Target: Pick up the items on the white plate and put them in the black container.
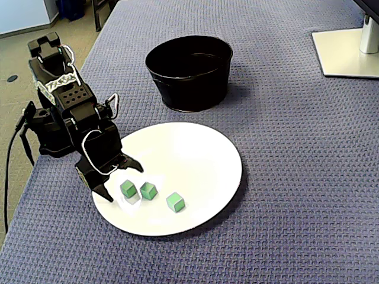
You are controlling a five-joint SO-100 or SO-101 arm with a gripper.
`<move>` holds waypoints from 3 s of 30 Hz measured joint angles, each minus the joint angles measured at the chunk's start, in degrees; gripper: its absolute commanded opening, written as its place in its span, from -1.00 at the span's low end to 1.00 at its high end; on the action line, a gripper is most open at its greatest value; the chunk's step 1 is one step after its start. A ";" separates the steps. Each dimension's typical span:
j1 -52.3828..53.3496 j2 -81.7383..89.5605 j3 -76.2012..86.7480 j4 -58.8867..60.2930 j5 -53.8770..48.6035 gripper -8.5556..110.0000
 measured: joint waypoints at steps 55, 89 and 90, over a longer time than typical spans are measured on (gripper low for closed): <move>-42.10 16.88 -57.04 35.07 50.45 -0.86; -85.87 8.17 5.71 -36.65 59.77 -0.15; -85.78 8.26 5.62 -34.98 59.77 -0.13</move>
